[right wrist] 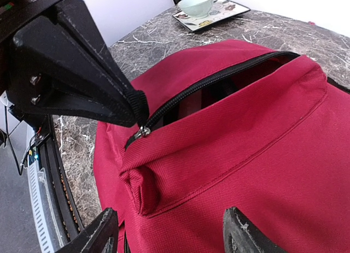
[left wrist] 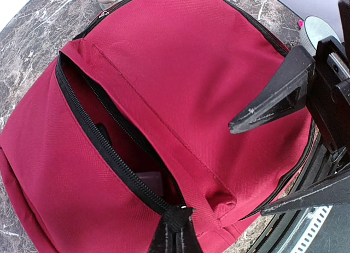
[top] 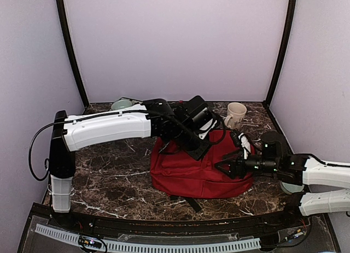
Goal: Pack the student bag
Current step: Hold the lower front pocket of the student bag.
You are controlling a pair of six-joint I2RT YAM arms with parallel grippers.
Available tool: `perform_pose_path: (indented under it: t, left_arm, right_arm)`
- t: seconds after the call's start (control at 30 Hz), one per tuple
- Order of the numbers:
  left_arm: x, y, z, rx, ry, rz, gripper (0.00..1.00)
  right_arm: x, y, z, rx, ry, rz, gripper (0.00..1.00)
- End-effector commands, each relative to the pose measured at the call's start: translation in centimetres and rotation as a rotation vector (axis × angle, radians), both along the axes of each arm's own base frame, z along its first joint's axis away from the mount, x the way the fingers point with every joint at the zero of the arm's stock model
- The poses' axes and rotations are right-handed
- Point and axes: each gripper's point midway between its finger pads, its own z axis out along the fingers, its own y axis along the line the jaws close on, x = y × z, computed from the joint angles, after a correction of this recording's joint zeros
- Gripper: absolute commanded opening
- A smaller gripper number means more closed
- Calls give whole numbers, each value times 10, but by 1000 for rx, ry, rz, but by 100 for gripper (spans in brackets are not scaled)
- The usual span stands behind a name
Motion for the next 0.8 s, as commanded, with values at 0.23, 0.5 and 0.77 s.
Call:
perform_pose_path:
  t: [0.23, 0.5, 0.77]
  left_arm:
    - [3, 3, 29, -69, -36, 9, 0]
    - [2, 1, 28, -85, -24, 27, 0]
    - [3, 2, 26, -91, -10, 52, 0]
  right_arm:
    - [6, 11, 12, 45, -51, 8, 67]
    - [-2, 39, 9, 38, -50, 111, 66]
    - [-2, 57, 11, 35, -77, 137, 55]
